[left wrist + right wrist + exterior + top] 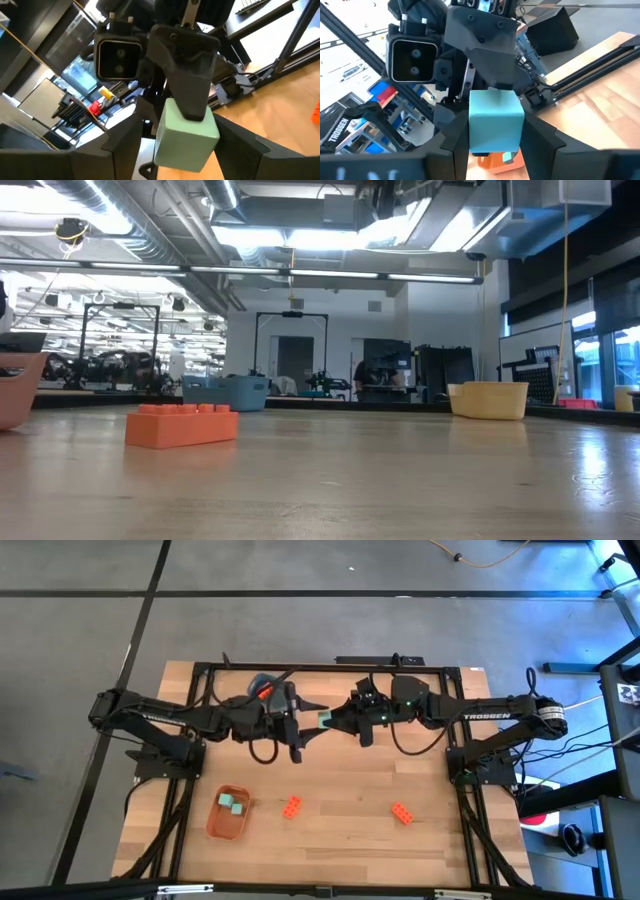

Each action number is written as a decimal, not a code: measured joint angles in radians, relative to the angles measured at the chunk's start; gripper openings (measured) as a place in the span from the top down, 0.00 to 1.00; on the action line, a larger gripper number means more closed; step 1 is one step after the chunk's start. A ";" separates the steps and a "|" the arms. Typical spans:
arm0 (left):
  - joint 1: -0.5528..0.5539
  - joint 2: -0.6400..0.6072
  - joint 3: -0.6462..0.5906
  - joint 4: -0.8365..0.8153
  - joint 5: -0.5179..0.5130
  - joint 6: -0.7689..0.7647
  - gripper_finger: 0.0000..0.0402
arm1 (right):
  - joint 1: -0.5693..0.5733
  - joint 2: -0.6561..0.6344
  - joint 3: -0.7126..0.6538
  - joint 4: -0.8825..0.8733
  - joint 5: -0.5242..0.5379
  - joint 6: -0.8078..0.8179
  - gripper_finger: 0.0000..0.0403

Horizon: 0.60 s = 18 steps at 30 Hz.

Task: Sort & place blocks by color
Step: Put the light blue block into the orange bin

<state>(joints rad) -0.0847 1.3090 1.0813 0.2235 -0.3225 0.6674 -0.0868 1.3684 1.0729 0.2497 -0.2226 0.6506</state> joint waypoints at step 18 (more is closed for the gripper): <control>-0.017 0.000 0.001 0.007 0.008 -0.014 0.69 | -0.001 0.000 0.000 -0.001 -0.022 0.017 0.64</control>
<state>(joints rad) -0.1016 1.3090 1.0821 0.2306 -0.3141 0.6538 -0.0875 1.3682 1.0731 0.2489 -0.2449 0.6680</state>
